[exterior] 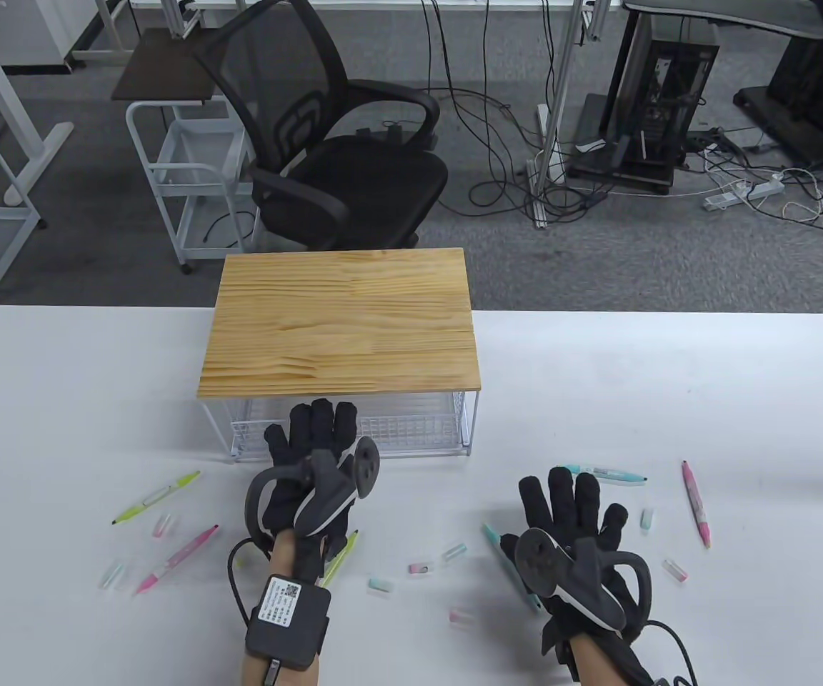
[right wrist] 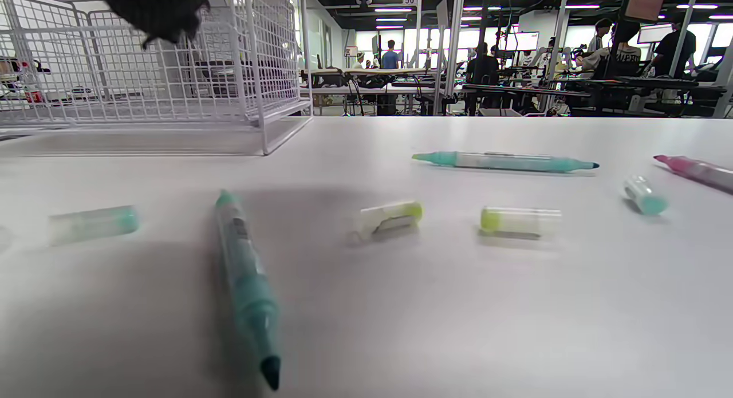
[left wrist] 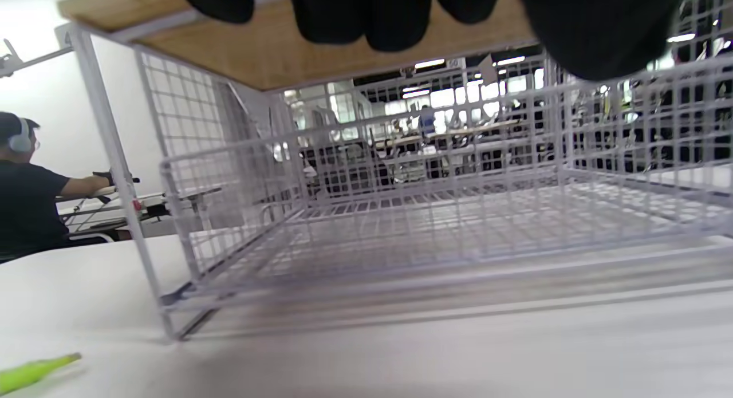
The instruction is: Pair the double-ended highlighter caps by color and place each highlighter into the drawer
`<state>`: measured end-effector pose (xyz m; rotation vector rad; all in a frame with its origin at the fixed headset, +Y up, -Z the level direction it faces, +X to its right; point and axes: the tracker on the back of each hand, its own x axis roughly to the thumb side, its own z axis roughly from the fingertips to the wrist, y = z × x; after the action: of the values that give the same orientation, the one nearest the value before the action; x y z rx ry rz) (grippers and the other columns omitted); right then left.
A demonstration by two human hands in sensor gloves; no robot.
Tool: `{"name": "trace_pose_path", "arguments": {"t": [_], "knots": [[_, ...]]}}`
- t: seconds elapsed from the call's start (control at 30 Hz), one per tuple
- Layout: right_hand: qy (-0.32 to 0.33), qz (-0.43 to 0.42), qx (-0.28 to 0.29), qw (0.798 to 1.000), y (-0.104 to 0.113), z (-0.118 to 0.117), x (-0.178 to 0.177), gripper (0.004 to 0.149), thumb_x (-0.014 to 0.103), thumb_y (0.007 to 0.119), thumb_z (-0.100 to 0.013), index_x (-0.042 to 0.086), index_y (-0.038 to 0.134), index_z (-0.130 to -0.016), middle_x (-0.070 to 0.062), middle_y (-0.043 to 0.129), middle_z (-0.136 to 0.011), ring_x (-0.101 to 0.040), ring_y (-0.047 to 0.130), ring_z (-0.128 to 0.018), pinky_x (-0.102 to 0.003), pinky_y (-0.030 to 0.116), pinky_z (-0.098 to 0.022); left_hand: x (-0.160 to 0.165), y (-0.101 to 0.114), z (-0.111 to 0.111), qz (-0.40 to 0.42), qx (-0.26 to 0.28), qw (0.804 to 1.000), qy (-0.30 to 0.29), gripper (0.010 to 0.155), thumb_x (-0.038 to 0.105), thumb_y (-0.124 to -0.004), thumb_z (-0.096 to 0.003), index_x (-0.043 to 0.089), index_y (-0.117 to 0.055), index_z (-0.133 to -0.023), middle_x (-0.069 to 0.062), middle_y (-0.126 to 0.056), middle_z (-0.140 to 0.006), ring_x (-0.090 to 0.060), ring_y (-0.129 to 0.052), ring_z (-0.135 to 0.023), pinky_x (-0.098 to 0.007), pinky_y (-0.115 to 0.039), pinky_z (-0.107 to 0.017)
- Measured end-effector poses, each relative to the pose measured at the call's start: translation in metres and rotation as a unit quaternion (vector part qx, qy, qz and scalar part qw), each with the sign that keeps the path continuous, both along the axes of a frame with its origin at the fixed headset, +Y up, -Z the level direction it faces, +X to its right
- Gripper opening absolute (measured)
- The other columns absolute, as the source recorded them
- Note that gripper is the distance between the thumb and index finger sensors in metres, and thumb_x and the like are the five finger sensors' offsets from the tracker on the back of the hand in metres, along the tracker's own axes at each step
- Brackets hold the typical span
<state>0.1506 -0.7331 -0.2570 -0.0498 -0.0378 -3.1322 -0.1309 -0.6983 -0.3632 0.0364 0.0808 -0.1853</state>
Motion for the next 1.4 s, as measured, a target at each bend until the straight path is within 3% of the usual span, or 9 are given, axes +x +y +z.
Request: {"name": "trace_pose_path", "arguments": {"t": [0.23,0.57,0.73,1.07,1.4], "knots": [[-0.001,-0.004,-0.001,1.000,0.000,0.000,0.002,0.081,0.061,0.056,-0.058,0.027,0.015,-0.118,-0.018,0.013,-0.127,-0.050,0.011,-0.110,-0.077,0.030,-0.071,0.015,-0.006,-0.031,-0.038,-0.044,0.998,0.029,0.077,0.058,-0.070,-0.0518,0.044,-0.032,-0.117,0.003,-0.040,-0.133,-0.030,-0.040,-0.125,-0.065,-0.040,-0.087],[-0.002,-0.001,-0.003,1.000,-0.001,-0.001,0.002,0.081,0.061,0.056,-0.058,0.028,0.015,-0.118,-0.018,0.012,-0.127,-0.051,0.010,-0.109,-0.076,0.029,-0.071,0.019,-0.017,-0.056,-0.086,-0.099,0.989,0.073,0.067,0.053,-0.066,-0.0591,0.051,-0.032,-0.117,0.006,-0.047,-0.134,-0.029,-0.045,-0.126,-0.069,-0.036,-0.086],[-0.004,0.005,-0.004,1.000,-0.003,-0.002,0.003,0.081,0.061,0.056,-0.058,0.027,0.014,-0.118,-0.019,0.012,-0.127,-0.051,0.009,-0.109,-0.076,0.028,-0.071,0.014,-0.017,-0.060,-0.066,-0.114,0.988,0.079,0.057,0.049,-0.063,-0.0630,0.055,-0.040,-0.114,0.008,-0.063,-0.130,-0.030,-0.061,-0.121,-0.069,-0.037,-0.086],[-0.010,0.016,-0.006,1.000,-0.002,-0.002,0.004,0.081,0.061,0.056,-0.058,0.027,0.014,-0.118,-0.019,0.012,-0.127,-0.052,0.009,-0.108,-0.076,0.028,-0.071,0.011,-0.018,-0.058,-0.061,-0.081,0.992,0.073,0.043,0.038,-0.054,-0.0674,0.055,-0.057,-0.107,0.012,-0.076,-0.120,-0.027,-0.074,-0.113,-0.067,-0.043,-0.085],[-0.009,0.014,-0.009,1.000,-0.002,-0.002,0.004,0.081,0.061,0.056,-0.058,0.027,0.014,-0.118,-0.019,0.012,-0.127,-0.052,0.008,-0.108,-0.076,0.028,-0.071,0.011,-0.020,-0.057,-0.072,-0.041,0.994,0.069,0.040,0.035,-0.055,-0.0662,0.054,-0.064,-0.100,0.013,-0.080,-0.115,-0.026,-0.078,-0.109,-0.065,-0.047,-0.085]]}}
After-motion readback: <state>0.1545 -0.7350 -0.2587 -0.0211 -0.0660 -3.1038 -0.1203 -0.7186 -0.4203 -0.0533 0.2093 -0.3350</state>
